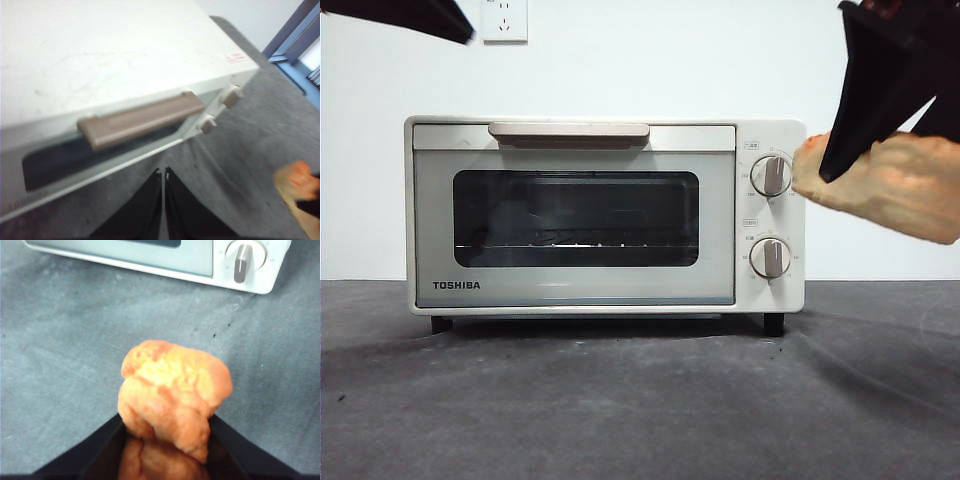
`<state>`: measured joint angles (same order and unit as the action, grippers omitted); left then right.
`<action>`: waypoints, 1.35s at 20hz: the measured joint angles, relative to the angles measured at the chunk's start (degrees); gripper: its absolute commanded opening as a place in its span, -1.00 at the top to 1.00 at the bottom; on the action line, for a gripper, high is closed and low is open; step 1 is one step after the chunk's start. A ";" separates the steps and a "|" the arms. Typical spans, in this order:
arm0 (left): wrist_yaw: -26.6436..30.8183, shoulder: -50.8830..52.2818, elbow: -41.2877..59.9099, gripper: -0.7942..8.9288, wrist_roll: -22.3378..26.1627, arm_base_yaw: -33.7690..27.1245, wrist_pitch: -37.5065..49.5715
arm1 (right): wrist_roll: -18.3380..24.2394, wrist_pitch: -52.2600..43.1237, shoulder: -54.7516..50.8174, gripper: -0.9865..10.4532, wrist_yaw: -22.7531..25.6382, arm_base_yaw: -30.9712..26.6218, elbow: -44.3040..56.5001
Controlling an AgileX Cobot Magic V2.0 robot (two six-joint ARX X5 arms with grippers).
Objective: The left arm flap open the oven, the right arm pick bread and place it into oven, the left arm flap close the oven
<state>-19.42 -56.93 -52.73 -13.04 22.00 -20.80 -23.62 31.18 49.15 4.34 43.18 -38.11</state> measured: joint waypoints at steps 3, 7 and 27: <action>1.55 -5.84 -4.09 0.80 0.11 1.49 2.64 | 0.22 0.85 -0.92 0.48 0.02 0.00 -0.02; 4.63 -12.68 -7.93 0.80 1.99 2.93 2.67 | 0.24 1.22 -1.14 0.48 0.02 0.00 -0.02; 9.29 -21.55 -9.79 0.80 7.21 5.97 5.75 | 0.24 1.22 -1.14 0.48 0.02 0.00 -0.02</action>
<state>-10.13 -78.48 -62.52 -5.82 27.97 -15.05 -23.38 32.40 48.01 4.36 43.18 -38.13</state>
